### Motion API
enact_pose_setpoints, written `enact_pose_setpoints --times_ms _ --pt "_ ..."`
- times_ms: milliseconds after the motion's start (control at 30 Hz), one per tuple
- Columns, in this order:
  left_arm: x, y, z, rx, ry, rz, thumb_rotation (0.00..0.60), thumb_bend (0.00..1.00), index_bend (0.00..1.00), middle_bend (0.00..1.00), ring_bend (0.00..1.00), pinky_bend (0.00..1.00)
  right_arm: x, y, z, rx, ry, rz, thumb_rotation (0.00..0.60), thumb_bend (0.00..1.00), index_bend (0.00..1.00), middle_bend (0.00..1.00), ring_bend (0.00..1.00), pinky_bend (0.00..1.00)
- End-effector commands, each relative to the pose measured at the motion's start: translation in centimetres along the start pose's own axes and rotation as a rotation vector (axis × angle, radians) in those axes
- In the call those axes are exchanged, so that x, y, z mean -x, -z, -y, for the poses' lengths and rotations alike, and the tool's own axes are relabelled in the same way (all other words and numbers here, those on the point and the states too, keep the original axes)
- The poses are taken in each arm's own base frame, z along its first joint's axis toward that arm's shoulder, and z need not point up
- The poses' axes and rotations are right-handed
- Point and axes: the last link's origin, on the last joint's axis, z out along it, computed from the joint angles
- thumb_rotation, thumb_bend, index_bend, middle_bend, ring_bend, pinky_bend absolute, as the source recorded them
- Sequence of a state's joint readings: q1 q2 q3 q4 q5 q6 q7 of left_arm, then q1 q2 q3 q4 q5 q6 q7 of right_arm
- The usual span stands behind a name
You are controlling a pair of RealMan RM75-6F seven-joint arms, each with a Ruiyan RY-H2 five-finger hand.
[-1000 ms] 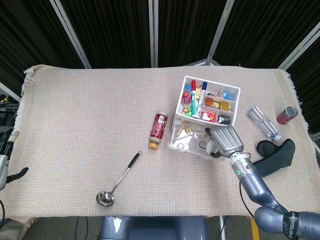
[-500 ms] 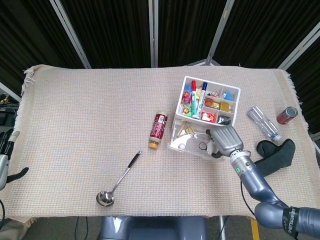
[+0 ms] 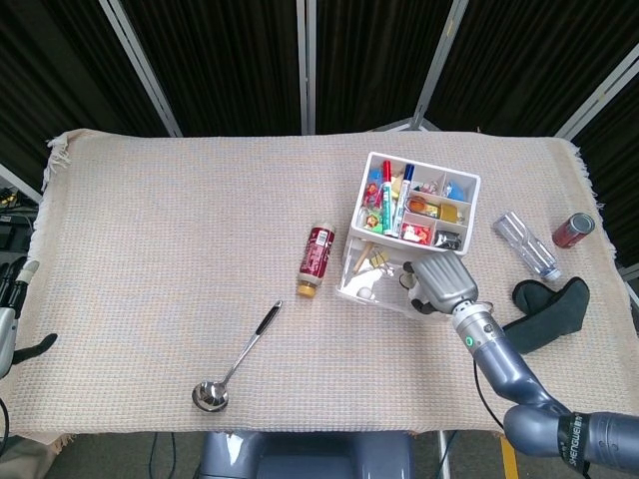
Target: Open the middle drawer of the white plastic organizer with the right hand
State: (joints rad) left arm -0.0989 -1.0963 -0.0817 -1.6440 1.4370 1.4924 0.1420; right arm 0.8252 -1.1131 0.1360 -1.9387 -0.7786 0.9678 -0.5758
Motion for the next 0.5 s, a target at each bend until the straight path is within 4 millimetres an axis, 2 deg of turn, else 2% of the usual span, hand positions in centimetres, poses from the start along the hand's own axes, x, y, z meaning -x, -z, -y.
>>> enact_pose_setpoints --times_ms 33,500 --pt "-0.01 -0.01 0.02 0.0 0.0 -0.001 0.6 0.07 0.0 0.0 0.0 0.0 -0.02 0.03 0.12 -0.004 -0.001 -0.002 0.6 0.23 0.58 1.0 1.0 0.63" --pt "-0.12 0.07 0.02 0.002 0.004 -0.004 0.6 0.07 0.0 0.0 0.0 0.0 0.33 0.0 0.06 0.008 0.017 -0.002 0.6 0.32 0.6 1.0 1.0 0.63"
